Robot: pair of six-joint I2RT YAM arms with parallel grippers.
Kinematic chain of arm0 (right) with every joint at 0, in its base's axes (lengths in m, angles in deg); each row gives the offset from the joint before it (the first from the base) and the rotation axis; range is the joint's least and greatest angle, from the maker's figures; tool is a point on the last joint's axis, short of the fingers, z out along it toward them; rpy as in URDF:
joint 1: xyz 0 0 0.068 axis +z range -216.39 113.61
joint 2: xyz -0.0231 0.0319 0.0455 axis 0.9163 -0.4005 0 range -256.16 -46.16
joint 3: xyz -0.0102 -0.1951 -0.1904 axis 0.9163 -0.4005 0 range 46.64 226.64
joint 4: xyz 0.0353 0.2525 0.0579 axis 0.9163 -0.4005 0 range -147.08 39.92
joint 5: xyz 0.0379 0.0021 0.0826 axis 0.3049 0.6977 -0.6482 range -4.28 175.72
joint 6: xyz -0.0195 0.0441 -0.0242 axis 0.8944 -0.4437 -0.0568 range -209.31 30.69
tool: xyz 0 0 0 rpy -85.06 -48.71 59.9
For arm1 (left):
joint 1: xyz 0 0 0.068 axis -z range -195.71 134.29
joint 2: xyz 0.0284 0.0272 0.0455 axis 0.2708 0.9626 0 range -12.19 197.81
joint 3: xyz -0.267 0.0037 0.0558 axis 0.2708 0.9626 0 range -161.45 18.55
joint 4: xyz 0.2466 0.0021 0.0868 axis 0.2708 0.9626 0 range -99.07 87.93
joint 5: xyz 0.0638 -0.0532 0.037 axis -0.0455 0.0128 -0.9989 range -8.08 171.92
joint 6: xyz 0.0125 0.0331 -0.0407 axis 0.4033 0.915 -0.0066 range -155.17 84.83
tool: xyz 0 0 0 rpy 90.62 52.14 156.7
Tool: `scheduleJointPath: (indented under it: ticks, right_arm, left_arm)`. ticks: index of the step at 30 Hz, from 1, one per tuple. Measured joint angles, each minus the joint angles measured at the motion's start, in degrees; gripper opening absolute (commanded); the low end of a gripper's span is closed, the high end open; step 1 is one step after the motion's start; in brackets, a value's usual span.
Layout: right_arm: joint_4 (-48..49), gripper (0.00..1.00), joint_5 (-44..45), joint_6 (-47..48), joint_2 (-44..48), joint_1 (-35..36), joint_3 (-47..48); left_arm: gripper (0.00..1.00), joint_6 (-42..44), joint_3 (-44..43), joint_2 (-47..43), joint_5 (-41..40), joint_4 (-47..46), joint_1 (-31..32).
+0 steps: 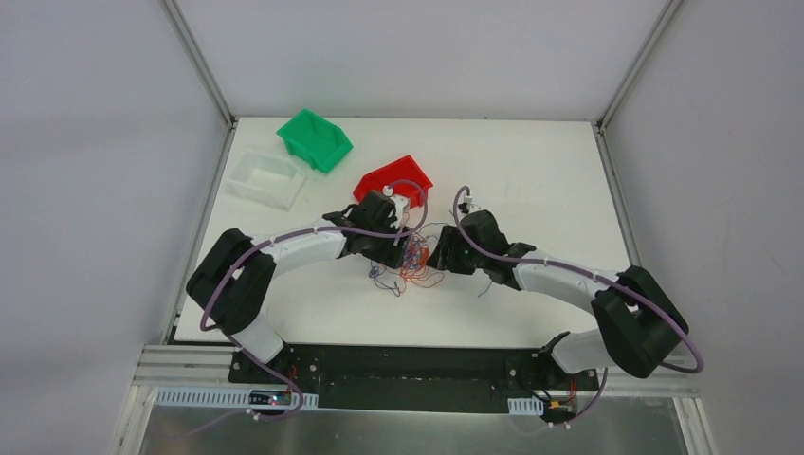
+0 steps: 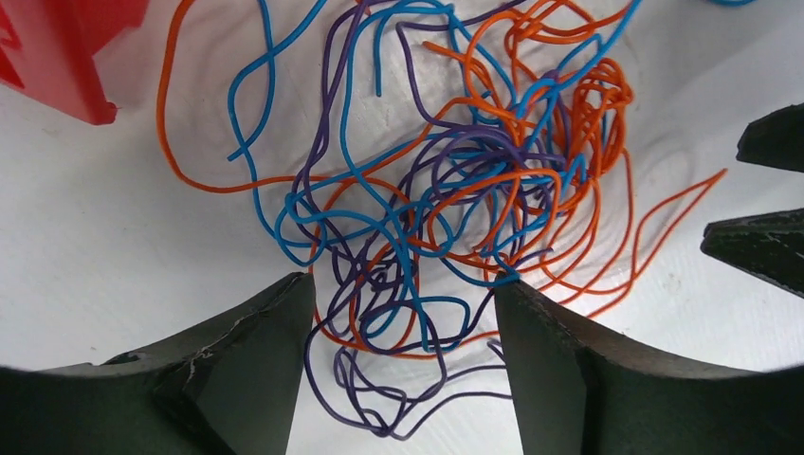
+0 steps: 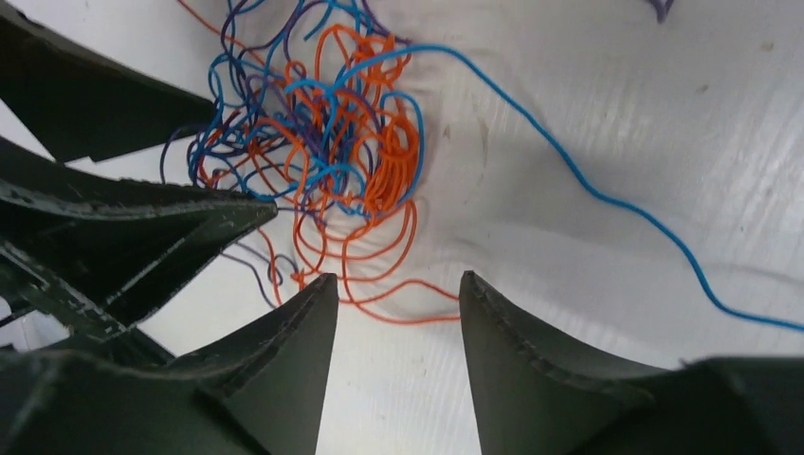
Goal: Untangle the cables
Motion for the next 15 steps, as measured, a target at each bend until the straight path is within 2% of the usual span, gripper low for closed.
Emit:
scheduleJointPath:
  ticks: [2, 3, 4, 5, 7, 8, 12, 13, 15]
  right_arm:
    - [1.4, 0.49, 1.3, -0.1, -2.5, 0.5, 0.8]
    - [1.9, 0.49, 2.2, -0.3, -4.0, 0.8, 1.4]
    - [2.5, 0.49, 3.1, -0.3, -5.7, 1.3, 2.1]
    - [3.1, 0.47, 3.9, -0.5, -7.4, 1.7, 2.7]
    - [4.3, 0.40, 5.0, -0.8, -10.2, 2.5, 3.6]
    - [4.8, 0.34, 5.6, -1.0, -11.3, 2.8, 4.0]
    - [6.4, 0.05, 8.3, -1.7, -14.0, 3.8, 5.8]
    - [6.7, 0.00, 9.1, -2.0, -14.2, 3.8, 5.8]
    - [7.3, 0.00, 11.1, -3.0, -13.9, 4.0, 5.2]
  left_arm:
    - [0.63, 0.3, 0.0, 1.3, -0.1, -0.1, 0.0]
    - [0.56, 0.4, -0.1, 1.9, -0.2, -0.1, 0.0]
    - [0.45, 0.4, -0.2, 2.3, -0.3, -0.1, 0.0]
    - [0.29, 0.3, -0.4, 2.7, -0.4, -0.2, 0.0]
    - [0.03, 0.4, -0.5, 3.3, -0.5, -0.9, 0.0]
    - [0.00, 0.2, -0.5, 3.4, -0.5, -1.2, 0.0]
    - [0.00, 0.1, -0.2, 3.5, 0.0, -3.1, 0.0]
    - [0.00, 0.1, 0.2, 3.4, 0.1, -3.9, 0.0]
    - [0.00, -0.3, 1.6, 2.8, 0.1, -5.0, 0.0]
